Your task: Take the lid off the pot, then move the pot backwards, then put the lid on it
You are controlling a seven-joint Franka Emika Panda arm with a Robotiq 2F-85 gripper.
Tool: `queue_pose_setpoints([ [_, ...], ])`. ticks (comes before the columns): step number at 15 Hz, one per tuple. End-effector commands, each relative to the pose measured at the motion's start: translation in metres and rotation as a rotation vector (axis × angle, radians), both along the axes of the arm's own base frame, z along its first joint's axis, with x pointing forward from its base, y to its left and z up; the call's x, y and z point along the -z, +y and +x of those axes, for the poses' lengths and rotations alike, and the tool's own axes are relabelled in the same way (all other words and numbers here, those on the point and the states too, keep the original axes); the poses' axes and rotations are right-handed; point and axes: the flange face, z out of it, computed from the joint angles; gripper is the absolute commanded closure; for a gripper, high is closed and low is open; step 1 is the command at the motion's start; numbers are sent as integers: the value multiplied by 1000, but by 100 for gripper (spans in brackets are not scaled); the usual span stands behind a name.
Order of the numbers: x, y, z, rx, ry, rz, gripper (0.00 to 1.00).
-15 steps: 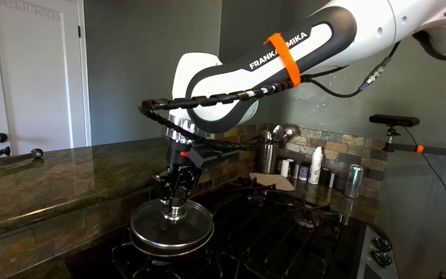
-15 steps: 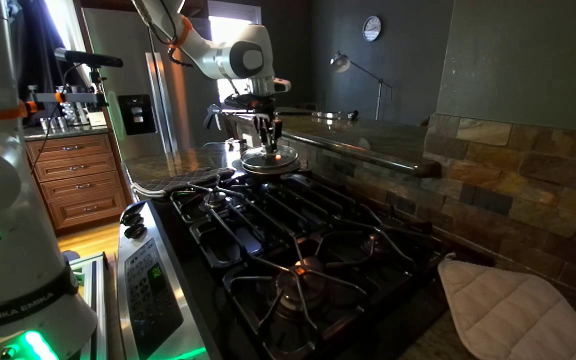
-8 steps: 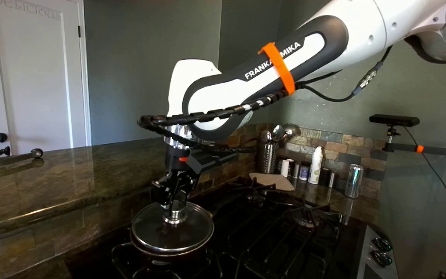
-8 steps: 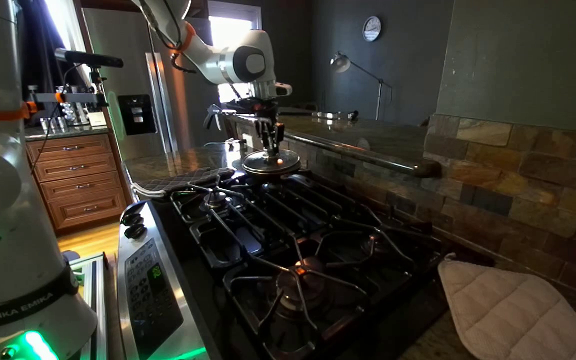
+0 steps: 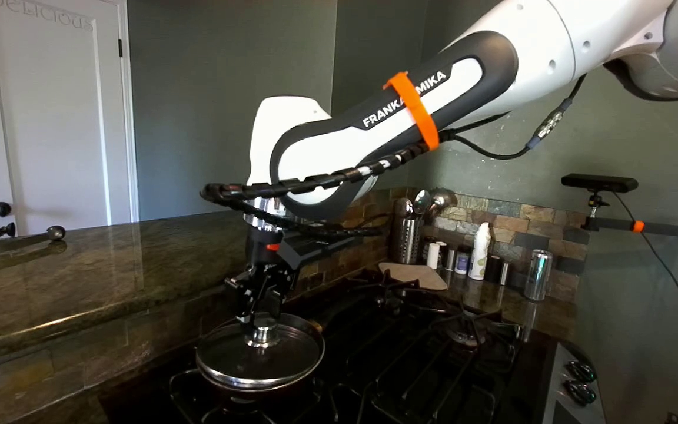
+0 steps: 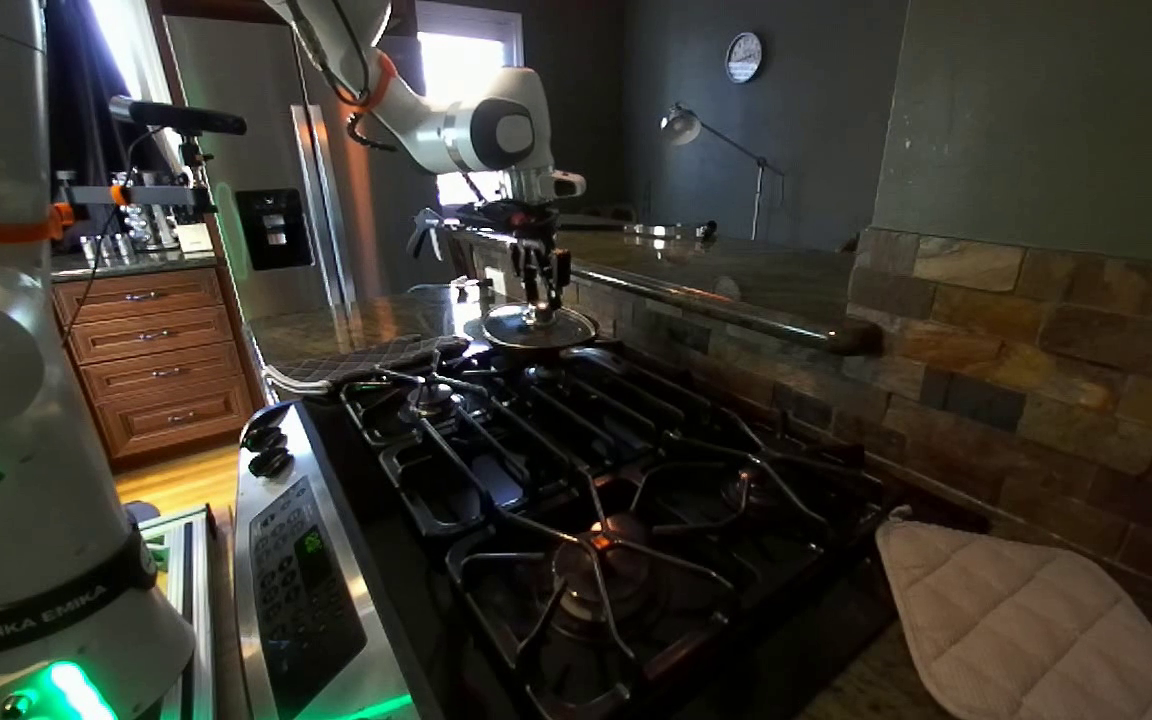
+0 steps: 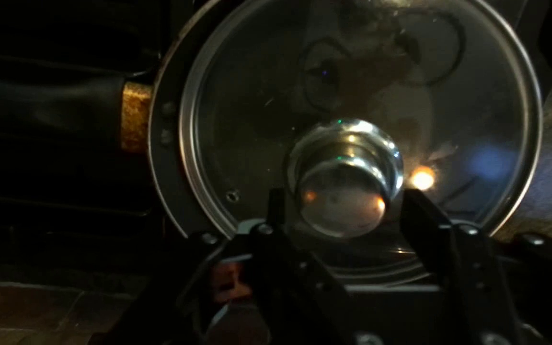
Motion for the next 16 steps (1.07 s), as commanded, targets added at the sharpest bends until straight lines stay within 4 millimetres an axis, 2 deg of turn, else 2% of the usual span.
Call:
queue_pose_setpoints([
  [1,-6,2,4,3,-4,-9,5],
  [2,-7,1,4,4,-9,-7,0],
  [5,-12,-1,5,10,-21,-3,0],
  [11,-5,-3,5,24,-4,9,0],
  [15,2,-3,5,34,15,26,18],
  [16,4,-3,5,37,19,29,25],
])
